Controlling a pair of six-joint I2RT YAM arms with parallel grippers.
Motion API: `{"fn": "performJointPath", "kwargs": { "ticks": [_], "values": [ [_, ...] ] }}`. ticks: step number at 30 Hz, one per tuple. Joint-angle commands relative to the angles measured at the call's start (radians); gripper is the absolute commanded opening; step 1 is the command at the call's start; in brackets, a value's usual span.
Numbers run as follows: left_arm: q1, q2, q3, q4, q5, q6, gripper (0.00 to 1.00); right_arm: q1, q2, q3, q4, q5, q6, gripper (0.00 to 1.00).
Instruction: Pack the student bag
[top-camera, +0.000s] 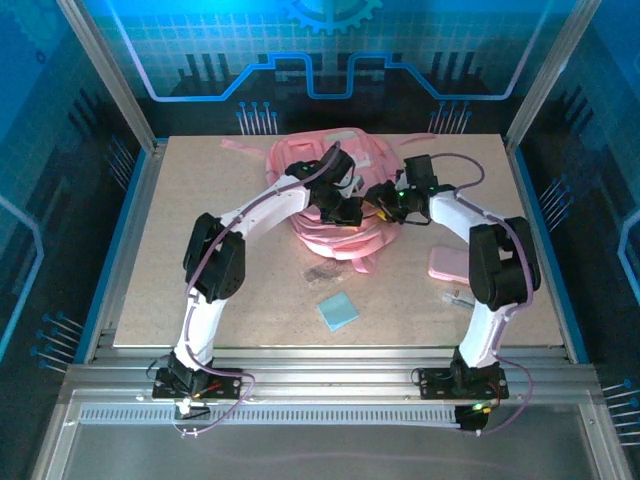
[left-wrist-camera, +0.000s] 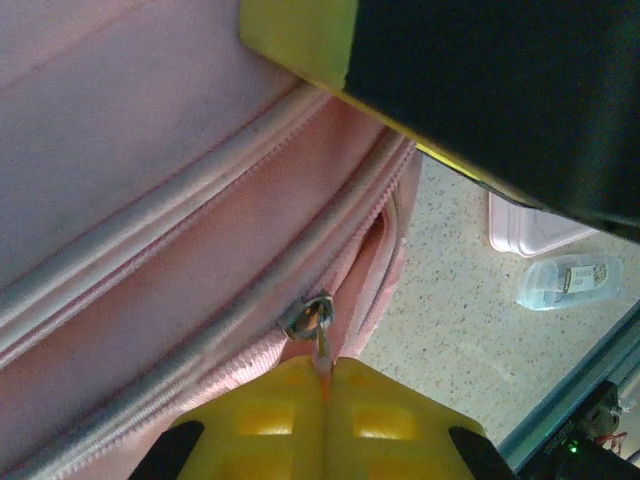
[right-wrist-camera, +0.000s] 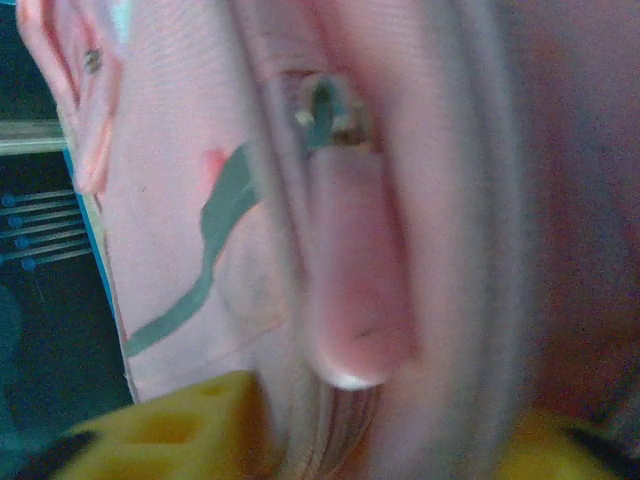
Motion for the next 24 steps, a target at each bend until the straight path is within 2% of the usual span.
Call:
{"fn": "performJointPath", "kwargs": {
  "ticks": [1, 2, 3, 10, 14, 20, 24],
  "values": [
    [-0.014, -0.094, -0.033, 0.042, 0.038, -0.005, 0.0, 0.01, 0.008, -0.027, 0.115, -0.006, 0.037, 0.12],
    [-0.008, -0.099, -0.046, 0.036, 0.026, 0.001, 0.0, 0.007, -0.004, -0.037, 0.128, 0.004, 0.034, 0.02],
    [0.0, -0.103, -0.062, 0.029, 0.013, 0.008, 0.0, 0.0, -0.013, -0.041, 0.132, 0.009, 0.03, 0.0],
    [0.054, -0.152, -0.215, -0.071, -0.092, 0.086, 0.0, -0.034, -0.036, 0.014, 0.045, 0.034, -0.073, 0.0],
    [0.074, -0.197, -0.313, -0.138, -0.15, 0.118, 0.0, -0.062, -0.024, 0.039, 0.055, 0.019, -0.08, 0.0],
    [0.152, -0.293, -0.447, -0.14, -0.171, 0.095, 0.0, -0.09, -0.022, 0.076, 0.028, 0.01, -0.107, 0.0],
    [0.223, -0.317, -0.467, -0.113, -0.215, 0.089, 0.0, -0.091, -0.033, 0.073, 0.022, -0.015, -0.128, 0.0]
  ]
}}
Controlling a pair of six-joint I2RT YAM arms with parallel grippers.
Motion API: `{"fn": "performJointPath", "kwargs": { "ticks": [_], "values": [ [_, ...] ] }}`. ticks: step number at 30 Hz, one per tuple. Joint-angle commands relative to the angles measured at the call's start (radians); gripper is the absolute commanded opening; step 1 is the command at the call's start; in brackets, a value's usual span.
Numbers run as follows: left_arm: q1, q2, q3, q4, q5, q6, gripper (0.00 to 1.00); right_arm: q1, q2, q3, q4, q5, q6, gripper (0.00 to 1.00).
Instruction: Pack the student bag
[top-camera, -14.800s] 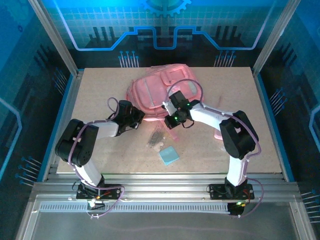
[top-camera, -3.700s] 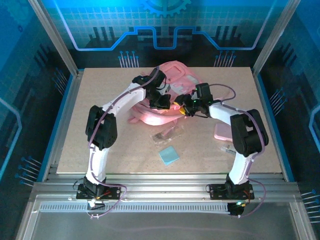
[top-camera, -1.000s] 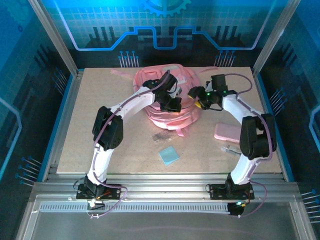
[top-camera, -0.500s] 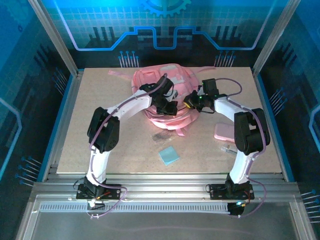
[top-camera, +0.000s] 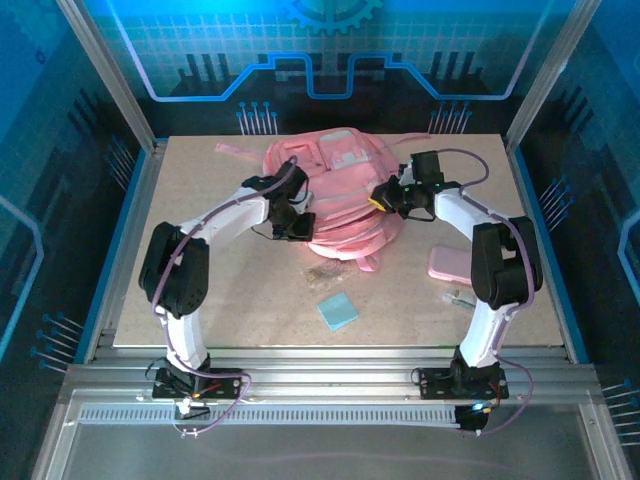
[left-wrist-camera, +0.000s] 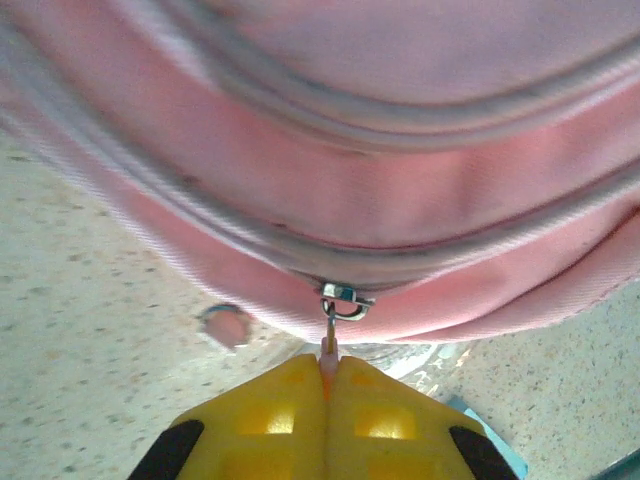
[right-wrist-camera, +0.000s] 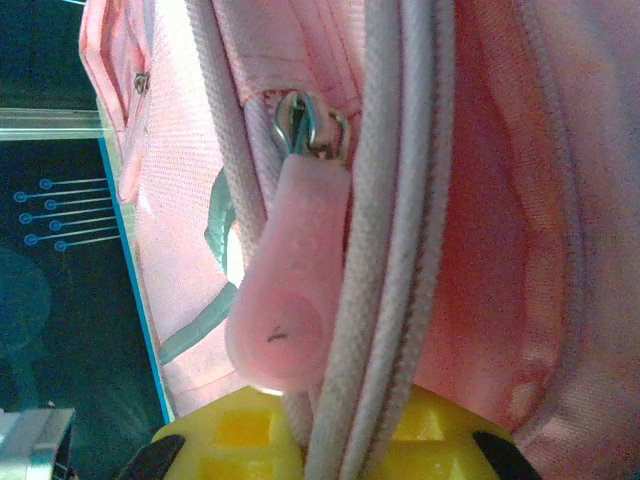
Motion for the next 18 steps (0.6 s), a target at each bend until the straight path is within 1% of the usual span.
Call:
{"fn": "performJointPath", "kwargs": {
  "ticks": [1, 5, 8, 10, 14, 18],
  "values": [
    [0.072, -0.043, -0.032, -0.108, -0.104, 0.009, 0.0, -0.048, -0.03, 0.041, 0.025, 0.042, -0.069, 0.0],
    [0.136, 0.005, -0.007, -0.054, -0.261, 0.035, 0.0, -0.048, -0.027, 0.03, 0.03, -0.017, -0.091, 0.0],
    [0.187, 0.061, 0.028, -0.012, -0.345, 0.054, 0.0, -0.048, -0.024, 0.041, 0.0, -0.045, -0.123, 0.0],
    [0.218, 0.089, 0.059, 0.021, -0.375, 0.066, 0.0, -0.049, -0.023, 0.062, -0.044, -0.057, -0.158, 0.0],
    [0.268, 0.111, 0.089, 0.143, -0.456, 0.101, 0.0, -0.049, -0.019, 0.111, -0.141, -0.068, -0.245, 0.0],
    [0.324, 0.118, 0.1, 0.255, -0.451, 0.086, 0.0, -0.052, -0.014, 0.131, -0.17, -0.101, -0.271, 0.0]
  ]
}}
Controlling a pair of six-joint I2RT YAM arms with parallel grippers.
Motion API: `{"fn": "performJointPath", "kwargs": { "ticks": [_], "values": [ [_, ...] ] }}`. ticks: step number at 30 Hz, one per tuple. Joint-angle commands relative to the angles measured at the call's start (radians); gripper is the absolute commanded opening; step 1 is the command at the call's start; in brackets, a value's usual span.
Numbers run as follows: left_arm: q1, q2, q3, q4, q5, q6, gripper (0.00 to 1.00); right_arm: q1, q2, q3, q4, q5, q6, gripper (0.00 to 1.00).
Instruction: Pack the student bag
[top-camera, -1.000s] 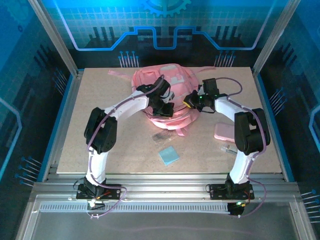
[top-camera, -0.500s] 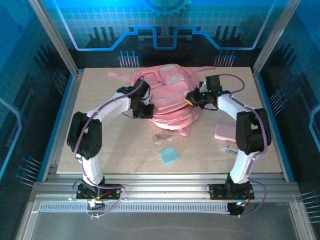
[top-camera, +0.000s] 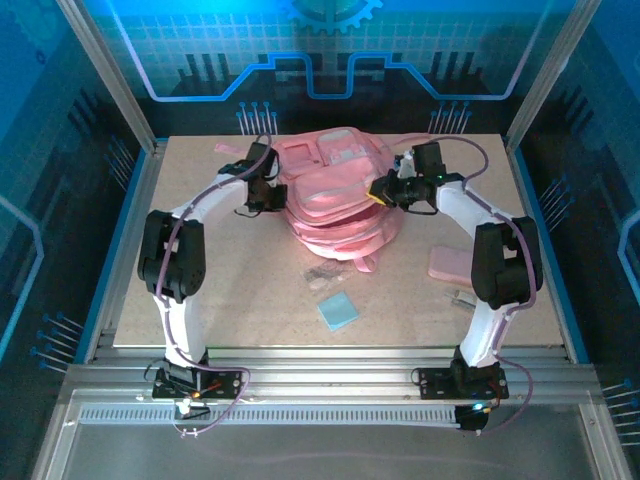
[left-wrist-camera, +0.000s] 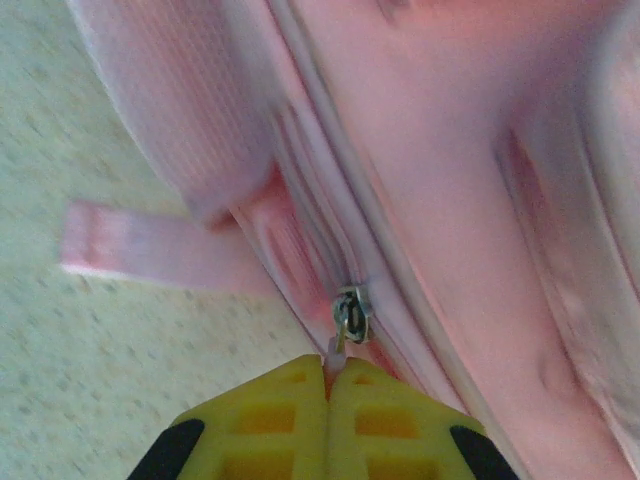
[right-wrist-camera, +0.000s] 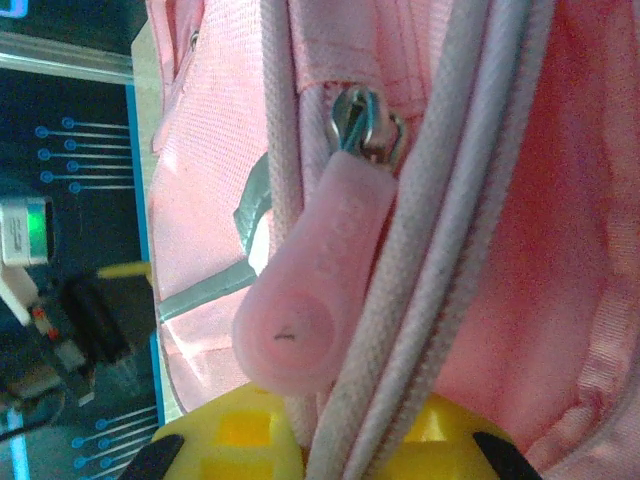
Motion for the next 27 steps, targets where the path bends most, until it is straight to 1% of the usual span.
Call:
{"fn": "performJointPath", "kwargs": {
  "ticks": [1, 5, 7, 9, 11, 12, 13, 14, 15, 17, 18, 21, 23, 25, 27],
  "values": [
    [0.135, 0.02, 0.031, 0.052, -0.255, -0.011, 0.0, -0.047, -0.011, 0.047, -0.073, -0.035, -0.107, 0.0],
    [0.145, 0.029, 0.045, 0.085, -0.254, 0.001, 0.07, -0.042, -0.001, 0.059, -0.047, -0.095, -0.076, 0.0],
    [0.145, 0.03, 0.041, 0.108, -0.264, 0.015, 0.08, -0.034, 0.003, 0.074, -0.047, -0.112, -0.073, 0.0],
    [0.148, 0.039, 0.05, 0.119, -0.267, 0.028, 0.16, -0.027, 0.007, 0.091, -0.055, -0.116, -0.076, 0.0],
    [0.149, 0.053, 0.072, 0.091, -0.265, 0.036, 0.2, -0.02, 0.019, 0.12, -0.076, -0.114, -0.086, 0.0],
    [0.147, 0.055, 0.078, 0.079, -0.264, 0.034, 0.24, -0.017, 0.026, 0.133, -0.082, -0.115, -0.088, 0.0],
    [0.148, 0.052, 0.084, 0.062, -0.259, 0.025, 0.33, -0.012, 0.035, 0.149, -0.085, -0.12, -0.089, 0.0],
    [0.148, 0.041, 0.084, 0.042, -0.251, 0.009, 0.44, -0.007, 0.047, 0.165, -0.09, -0.126, -0.09, 0.0],
    [0.146, 0.026, 0.078, 0.032, -0.231, -0.006, 0.5, -0.001, 0.059, 0.182, -0.096, -0.13, -0.09, 0.0],
    [0.14, -0.035, 0.032, 0.035, -0.165, -0.028, 0.53, 0.018, 0.092, 0.229, -0.119, -0.137, -0.091, 0.0],
    [0.135, -0.069, 0.003, 0.047, -0.149, -0.04, 0.56, 0.026, 0.105, 0.25, -0.129, -0.138, -0.088, 0.0],
    [0.108, -0.184, -0.078, 0.079, -0.104, -0.073, 0.69, 0.055, 0.145, 0.314, -0.155, -0.143, -0.077, 0.0],
    [0.074, -0.248, -0.118, 0.107, -0.072, -0.073, 0.78, 0.067, 0.17, 0.356, -0.172, -0.157, -0.067, 0.0],
    [0.023, -0.287, -0.13, 0.111, -0.055, -0.05, 0.81, 0.076, 0.195, 0.395, -0.18, -0.188, -0.038, 0.0],
    [-0.035, -0.301, -0.122, 0.107, -0.065, -0.017, 0.84, 0.085, 0.207, 0.41, -0.165, -0.216, -0.006, 0.0]
  ]
}}
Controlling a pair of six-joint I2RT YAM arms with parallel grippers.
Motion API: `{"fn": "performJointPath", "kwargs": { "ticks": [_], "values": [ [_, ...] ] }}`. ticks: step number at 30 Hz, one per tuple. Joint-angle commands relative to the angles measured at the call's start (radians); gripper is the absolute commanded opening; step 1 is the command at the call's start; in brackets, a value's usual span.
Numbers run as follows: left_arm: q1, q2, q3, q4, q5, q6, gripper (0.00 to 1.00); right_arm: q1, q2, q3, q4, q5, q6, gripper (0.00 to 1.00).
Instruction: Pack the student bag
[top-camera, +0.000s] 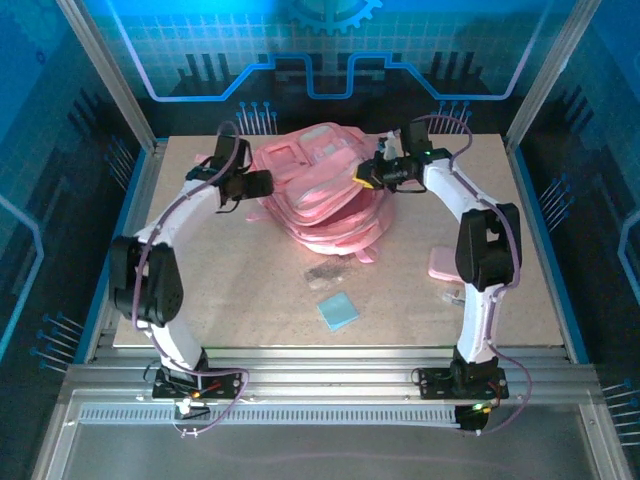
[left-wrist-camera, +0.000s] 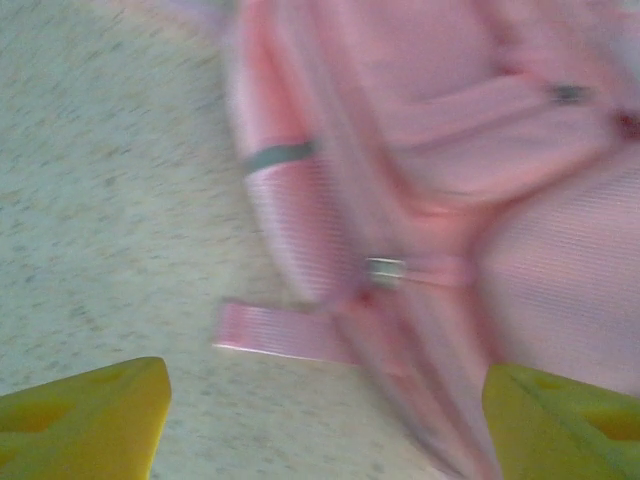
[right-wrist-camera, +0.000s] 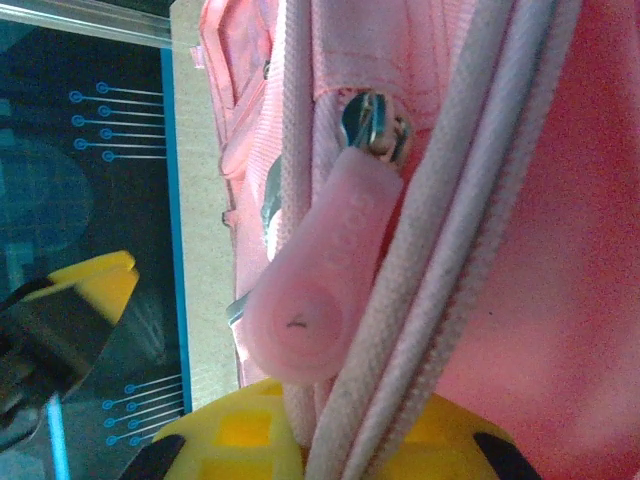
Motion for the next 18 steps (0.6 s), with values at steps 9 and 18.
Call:
{"fn": "performJointPath", "kwargs": {
  "ticks": [9, 18],
  "values": [
    [-0.273, 0.022, 0.043, 0.074, 0.011, 0.207, 0.92, 0.061, 0.054, 0.188, -0.044, -0.177, 0.027, 0.0],
    [-0.33, 0.161, 0.14, 0.034, -0.121, 0.307, 0.95, 0.066, 0.04, 0.187, -0.042, -0.215, 0.043, 0.0]
  ]
}}
